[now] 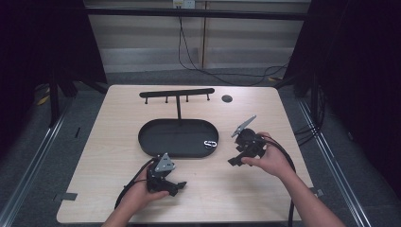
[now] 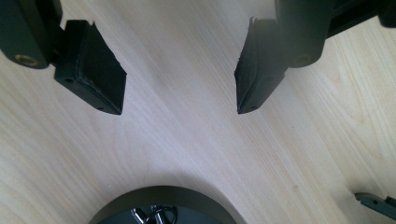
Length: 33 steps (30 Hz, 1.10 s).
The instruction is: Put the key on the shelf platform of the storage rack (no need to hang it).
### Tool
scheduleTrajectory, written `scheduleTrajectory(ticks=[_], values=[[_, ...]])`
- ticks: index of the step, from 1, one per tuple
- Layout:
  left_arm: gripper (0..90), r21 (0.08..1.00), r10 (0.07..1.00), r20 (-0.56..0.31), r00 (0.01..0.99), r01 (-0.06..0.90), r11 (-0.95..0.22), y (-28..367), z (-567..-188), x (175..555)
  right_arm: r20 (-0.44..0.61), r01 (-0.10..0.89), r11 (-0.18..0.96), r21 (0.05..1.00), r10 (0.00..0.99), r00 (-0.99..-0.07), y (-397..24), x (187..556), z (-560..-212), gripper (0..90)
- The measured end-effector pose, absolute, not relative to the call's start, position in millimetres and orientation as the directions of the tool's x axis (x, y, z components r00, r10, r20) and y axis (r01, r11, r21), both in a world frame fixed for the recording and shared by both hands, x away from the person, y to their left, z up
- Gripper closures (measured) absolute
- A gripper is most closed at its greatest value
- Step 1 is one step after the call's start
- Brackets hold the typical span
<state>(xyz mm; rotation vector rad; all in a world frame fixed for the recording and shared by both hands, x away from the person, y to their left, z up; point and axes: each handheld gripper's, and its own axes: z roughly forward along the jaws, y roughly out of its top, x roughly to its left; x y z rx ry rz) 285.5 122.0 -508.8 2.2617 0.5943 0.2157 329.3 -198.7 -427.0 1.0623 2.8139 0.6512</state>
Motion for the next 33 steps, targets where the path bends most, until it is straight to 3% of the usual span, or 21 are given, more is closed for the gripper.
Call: scheduleTrajectory(ticks=[33], values=[[15.4, 0.726, 0.48, -0.03, 0.877, 0.349, -0.593, 122, -509, 286, 0.076, 0.627, 0.664, 0.407, 0.66, -0.748, -234, 300, -444, 33.2]])
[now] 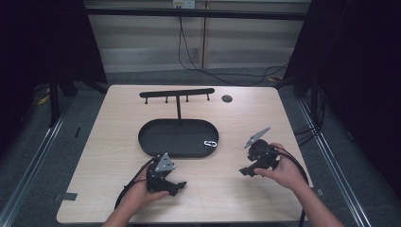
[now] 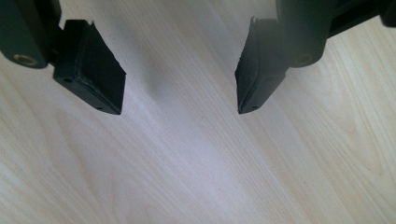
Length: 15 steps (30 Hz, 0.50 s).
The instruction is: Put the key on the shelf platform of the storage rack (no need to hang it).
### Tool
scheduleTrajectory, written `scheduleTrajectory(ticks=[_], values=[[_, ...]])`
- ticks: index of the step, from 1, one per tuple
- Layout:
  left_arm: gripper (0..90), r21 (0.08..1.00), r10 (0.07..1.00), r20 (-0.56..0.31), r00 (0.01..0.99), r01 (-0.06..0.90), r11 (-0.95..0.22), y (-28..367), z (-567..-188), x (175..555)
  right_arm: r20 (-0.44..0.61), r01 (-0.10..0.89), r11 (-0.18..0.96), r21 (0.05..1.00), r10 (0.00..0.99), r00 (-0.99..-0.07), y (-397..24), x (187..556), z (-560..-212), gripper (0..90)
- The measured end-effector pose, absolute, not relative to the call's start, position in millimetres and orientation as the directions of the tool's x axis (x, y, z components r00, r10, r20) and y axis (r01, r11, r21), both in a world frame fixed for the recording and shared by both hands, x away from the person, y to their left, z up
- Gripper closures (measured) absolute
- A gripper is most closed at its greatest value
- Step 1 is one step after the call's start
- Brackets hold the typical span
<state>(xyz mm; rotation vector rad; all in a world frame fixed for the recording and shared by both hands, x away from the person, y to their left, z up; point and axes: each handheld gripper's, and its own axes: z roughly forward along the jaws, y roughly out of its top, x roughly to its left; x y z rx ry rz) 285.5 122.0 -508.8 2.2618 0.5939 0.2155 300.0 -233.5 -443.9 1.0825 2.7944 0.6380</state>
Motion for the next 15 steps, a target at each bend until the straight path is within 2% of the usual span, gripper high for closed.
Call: scheduleTrajectory(ticks=[15], values=[[15.4, 0.726, 0.48, -0.03, 0.877, 0.349, -0.593, 122, -509, 286, 0.086, 0.649, 0.64, 0.411, 0.682, -0.726, -252, 292, -450, 33.1]])
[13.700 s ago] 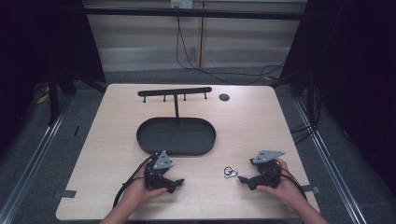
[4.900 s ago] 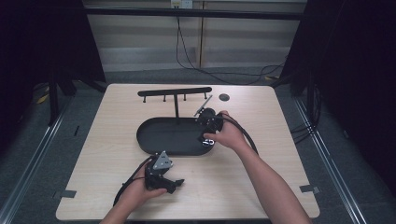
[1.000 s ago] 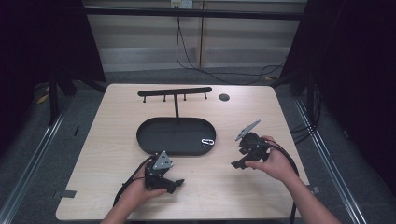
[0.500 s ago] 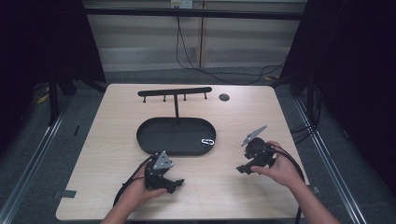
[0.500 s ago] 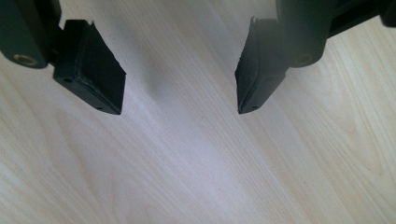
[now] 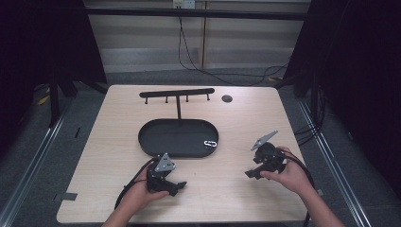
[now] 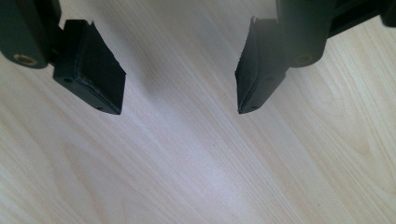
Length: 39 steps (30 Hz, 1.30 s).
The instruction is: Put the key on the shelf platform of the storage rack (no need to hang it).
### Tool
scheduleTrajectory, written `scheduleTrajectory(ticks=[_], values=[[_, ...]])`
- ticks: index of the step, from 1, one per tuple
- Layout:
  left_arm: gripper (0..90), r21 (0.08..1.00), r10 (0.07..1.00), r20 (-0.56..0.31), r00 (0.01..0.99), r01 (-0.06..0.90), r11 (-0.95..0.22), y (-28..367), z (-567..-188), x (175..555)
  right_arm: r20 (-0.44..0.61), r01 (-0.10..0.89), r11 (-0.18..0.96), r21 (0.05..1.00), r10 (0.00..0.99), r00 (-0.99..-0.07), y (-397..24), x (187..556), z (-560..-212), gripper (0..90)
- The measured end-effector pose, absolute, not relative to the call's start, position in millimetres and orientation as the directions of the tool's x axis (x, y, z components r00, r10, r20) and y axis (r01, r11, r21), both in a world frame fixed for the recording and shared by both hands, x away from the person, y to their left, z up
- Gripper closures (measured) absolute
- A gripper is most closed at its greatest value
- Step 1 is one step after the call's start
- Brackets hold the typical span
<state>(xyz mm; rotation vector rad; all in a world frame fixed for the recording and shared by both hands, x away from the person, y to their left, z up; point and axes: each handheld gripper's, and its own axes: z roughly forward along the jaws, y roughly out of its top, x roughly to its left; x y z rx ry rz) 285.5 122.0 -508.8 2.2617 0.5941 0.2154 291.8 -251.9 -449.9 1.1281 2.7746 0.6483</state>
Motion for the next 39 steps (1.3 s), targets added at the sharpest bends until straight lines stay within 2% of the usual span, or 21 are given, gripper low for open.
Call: scheduleTrajectory(ticks=[39], values=[[15.4, 0.726, 0.48, -0.03, 0.877, 0.349, -0.593, 122, -509, 286, 0.08, 0.683, 0.605, 0.41, 0.722, -0.688, -288, 272, -467, 33.4]])
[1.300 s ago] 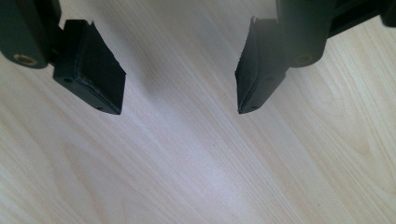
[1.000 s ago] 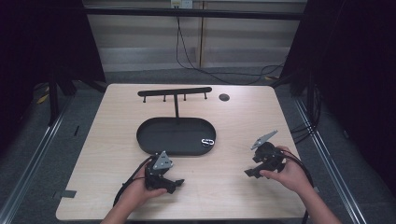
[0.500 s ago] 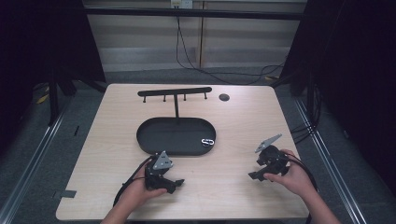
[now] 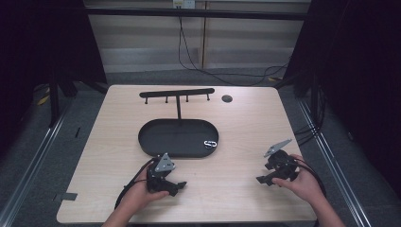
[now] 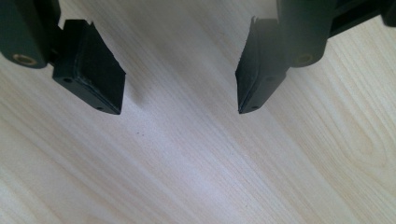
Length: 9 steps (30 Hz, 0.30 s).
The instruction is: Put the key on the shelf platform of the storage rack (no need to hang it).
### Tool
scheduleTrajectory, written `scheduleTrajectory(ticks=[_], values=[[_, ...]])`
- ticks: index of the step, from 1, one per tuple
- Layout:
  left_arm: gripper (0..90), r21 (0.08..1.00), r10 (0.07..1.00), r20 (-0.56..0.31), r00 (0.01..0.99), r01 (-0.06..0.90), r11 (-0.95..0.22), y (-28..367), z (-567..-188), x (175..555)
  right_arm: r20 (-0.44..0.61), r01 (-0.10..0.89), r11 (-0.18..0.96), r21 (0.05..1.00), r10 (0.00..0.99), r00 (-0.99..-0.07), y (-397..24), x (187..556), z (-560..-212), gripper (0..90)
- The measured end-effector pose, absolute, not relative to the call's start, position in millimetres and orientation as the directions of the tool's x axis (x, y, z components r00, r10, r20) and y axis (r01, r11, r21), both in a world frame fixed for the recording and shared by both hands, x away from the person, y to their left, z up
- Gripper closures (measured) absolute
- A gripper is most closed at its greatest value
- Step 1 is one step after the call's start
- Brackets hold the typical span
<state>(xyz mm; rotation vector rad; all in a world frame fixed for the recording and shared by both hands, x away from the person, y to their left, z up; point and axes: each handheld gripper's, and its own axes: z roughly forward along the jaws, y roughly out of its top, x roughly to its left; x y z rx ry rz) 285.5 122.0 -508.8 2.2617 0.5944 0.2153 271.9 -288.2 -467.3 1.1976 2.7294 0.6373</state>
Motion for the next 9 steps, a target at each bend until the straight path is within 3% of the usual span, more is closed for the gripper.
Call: scheduleTrajectory(ticks=[9], values=[[15.4, 0.726, 0.48, -0.03, 0.877, 0.349, -0.592, 122.0, -508.8, 285.5, 0.081, 0.687, 0.604, 0.405, 0.725, -0.684, -287.9, 269.9, -471.0, 33.6]])
